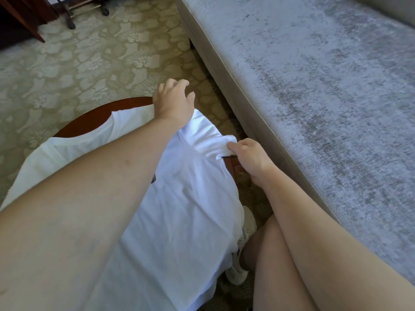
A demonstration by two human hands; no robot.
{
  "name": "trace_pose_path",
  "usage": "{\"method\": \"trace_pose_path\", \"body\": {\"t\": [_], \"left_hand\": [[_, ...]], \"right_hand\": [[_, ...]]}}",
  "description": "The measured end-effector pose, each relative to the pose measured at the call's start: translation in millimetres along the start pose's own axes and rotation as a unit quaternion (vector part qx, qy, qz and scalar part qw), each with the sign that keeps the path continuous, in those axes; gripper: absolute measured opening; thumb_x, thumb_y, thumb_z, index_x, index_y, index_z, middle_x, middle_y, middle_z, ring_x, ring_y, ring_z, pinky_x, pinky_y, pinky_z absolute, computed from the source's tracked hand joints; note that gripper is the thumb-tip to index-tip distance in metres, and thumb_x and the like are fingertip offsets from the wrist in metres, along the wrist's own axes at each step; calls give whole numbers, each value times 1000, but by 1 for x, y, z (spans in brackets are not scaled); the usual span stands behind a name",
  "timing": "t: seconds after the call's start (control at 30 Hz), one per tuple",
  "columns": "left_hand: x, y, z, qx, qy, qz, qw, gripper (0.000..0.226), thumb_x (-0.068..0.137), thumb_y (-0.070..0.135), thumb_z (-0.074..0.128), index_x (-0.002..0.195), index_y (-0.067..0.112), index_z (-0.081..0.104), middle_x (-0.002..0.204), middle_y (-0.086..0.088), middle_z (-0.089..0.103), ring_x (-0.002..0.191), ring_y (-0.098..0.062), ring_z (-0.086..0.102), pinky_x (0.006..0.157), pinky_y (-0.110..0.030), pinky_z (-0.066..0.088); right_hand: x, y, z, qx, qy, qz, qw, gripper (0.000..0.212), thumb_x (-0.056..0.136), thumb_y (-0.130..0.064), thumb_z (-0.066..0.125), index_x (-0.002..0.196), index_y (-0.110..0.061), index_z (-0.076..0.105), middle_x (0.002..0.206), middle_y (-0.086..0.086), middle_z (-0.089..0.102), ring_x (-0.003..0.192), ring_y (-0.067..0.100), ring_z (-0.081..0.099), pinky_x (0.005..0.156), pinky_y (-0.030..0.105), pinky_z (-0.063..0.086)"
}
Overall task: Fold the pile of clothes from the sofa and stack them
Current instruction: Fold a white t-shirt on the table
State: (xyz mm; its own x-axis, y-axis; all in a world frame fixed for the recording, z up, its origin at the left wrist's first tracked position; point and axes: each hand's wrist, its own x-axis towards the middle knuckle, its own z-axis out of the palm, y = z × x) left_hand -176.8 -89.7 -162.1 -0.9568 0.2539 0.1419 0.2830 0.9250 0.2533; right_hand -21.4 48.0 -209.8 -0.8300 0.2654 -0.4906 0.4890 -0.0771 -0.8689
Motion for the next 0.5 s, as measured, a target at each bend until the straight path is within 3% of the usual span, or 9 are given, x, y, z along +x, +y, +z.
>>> {"method": "trace_pose_path", "body": {"t": [0.07,0.1,0.17,0.23,0.33,0.5], "left_hand": [[-17,-11,-5,15,9,14,1000,40,99,36,46,135,20,51,134,-7,48,126,-29,39,108,-39,26],[-27,-18,-8,21,8,15,1000,41,99,37,46,136,20,49,135,-7,46,127,-29,38,109,-39,24],[-47,-34,-14,33,-9,8,999,45,99,38,46,140,21,45,138,-7,43,128,-30,36,111,-40,23],[-67,-52,-21,42,-29,-18,999,49,99,41,46,143,20,40,142,-7,39,131,-30,34,113,-42,22],[-96,-81,-29,56,-57,-78,994,54,99,46,41,147,21,35,146,-7,35,134,-30,31,114,-42,21],[-145,-109,-26,39,-60,-133,989,54,99,47,39,146,22,35,149,-6,31,138,-27,26,115,-44,19]], "right_hand": [[-2,-3,0,-7,18,-18,1000,24,91,-24,60,73,-18,46,71,-3,51,64,14,51,58,27,43],[-5,-6,2,-3,23,-29,999,11,90,-24,62,87,-18,53,82,0,58,72,15,57,65,29,48],[-10,-10,4,15,13,-41,999,39,90,-19,62,127,-19,51,106,11,65,93,23,65,86,35,54],[-16,-15,6,22,2,-53,998,61,91,-13,59,147,-19,36,119,24,61,108,33,62,97,38,49],[-13,-20,9,53,-3,-54,997,65,92,-11,58,150,-16,32,146,15,44,122,27,55,103,37,47],[-3,-20,24,179,-52,17,982,69,94,-14,58,153,-20,23,134,10,55,105,25,65,86,38,55]]}}
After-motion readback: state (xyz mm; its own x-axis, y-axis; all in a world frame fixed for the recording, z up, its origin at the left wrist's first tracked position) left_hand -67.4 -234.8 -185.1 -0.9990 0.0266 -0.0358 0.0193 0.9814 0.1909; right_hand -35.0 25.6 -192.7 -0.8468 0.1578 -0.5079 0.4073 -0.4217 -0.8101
